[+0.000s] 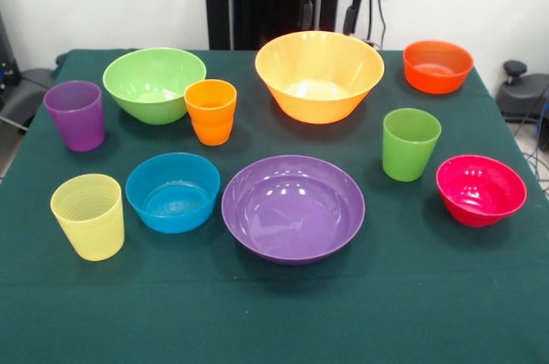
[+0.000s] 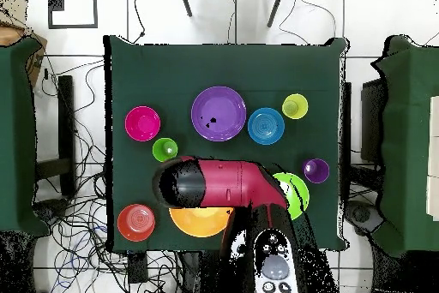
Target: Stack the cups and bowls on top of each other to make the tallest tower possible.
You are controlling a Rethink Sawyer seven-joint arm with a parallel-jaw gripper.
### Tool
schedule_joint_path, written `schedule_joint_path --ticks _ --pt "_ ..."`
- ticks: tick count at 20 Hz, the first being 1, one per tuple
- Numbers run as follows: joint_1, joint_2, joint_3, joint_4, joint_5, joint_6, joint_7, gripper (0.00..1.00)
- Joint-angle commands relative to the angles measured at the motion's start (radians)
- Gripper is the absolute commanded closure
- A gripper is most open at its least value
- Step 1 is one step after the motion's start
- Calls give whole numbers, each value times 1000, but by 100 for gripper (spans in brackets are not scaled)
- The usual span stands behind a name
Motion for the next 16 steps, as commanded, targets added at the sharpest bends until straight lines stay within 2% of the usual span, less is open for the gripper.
schedule_joint_path --ticks 1,16 --pt "-11 101 80 -51 -25 24 17 0" --pt "7 184 64 -104 -41 -44 43 0"
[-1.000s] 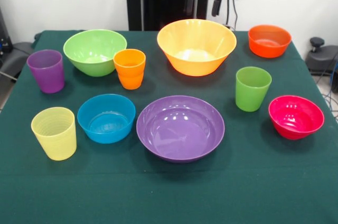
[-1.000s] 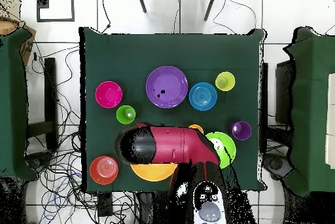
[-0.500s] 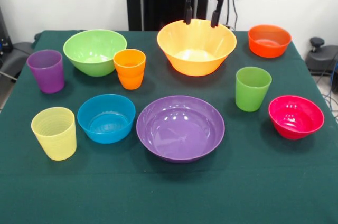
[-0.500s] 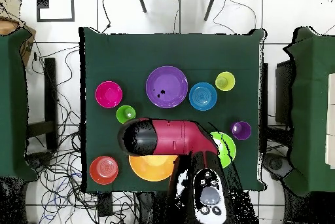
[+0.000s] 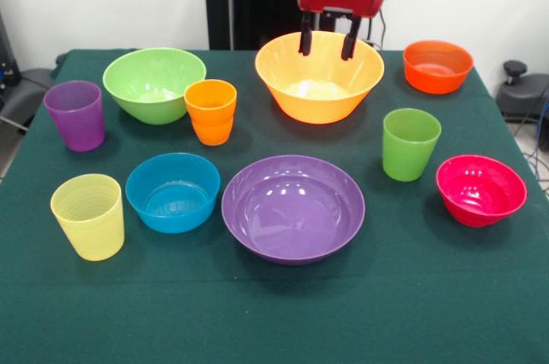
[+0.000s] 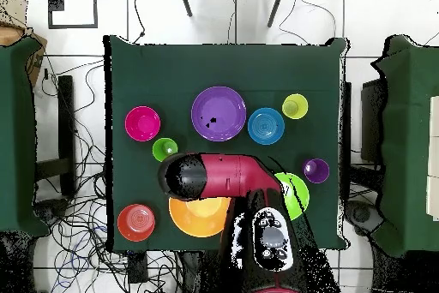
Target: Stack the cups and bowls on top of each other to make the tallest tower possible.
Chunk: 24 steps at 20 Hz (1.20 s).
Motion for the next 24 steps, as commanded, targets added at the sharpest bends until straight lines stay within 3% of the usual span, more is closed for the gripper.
schedule_joint_path --ticks 1,14,24 --pt "8 81 60 -73 -43 -48 44 0" --pt "15 90 52 -73 -47 -39 39 0" --pt "-13 34 80 -29 -40 -5 -9 0"
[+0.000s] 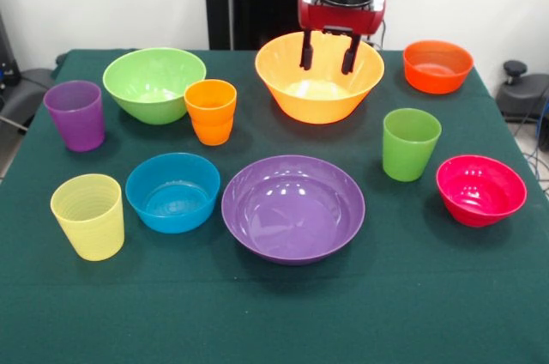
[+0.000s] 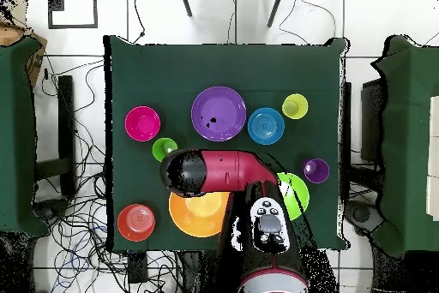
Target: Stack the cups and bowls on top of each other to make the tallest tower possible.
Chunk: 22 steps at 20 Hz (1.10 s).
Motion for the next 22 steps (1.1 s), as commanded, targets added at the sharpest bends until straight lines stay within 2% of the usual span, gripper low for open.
schedule_joint_path --ticks 1,4,7,15,22 --pt "-16 -17 79 -1 -41 -7 -8 0" --pt "-14 -15 81 -15 -35 12 -7 0" --pt "-28 -44 100 -3 -17 38 -23 0" --pt "-37 -57 102 -2 -24 38 -29 0" --pt "-38 -30 88 -29 -40 44 -24 0"
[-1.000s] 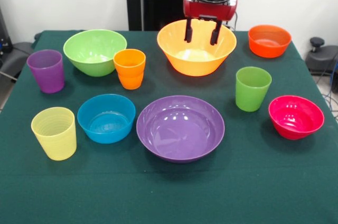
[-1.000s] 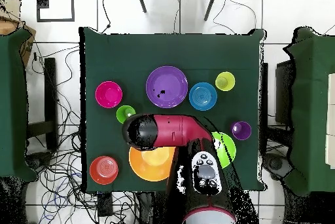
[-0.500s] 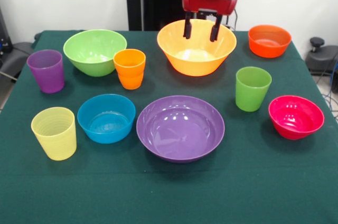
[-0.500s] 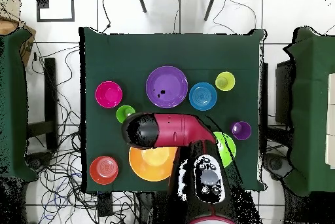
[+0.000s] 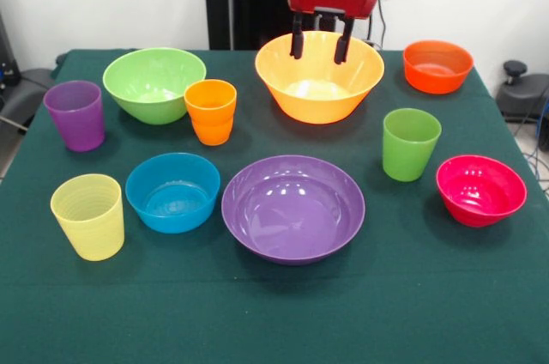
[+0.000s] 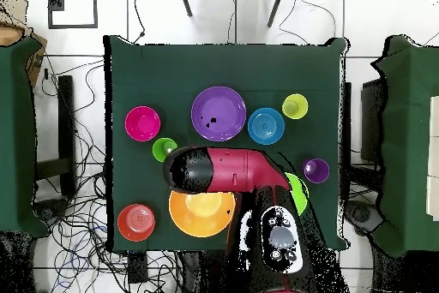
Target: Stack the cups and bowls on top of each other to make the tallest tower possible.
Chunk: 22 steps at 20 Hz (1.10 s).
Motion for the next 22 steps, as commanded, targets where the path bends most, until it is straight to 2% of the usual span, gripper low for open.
schedule_joint_path --ticks 1,11,22 --pt "-15 43 82 -33 -44 42 -26 0" --pt "-26 52 88 -35 -42 38 -30 0" --pt "-23 83 90 -137 -34 123 -40 0"
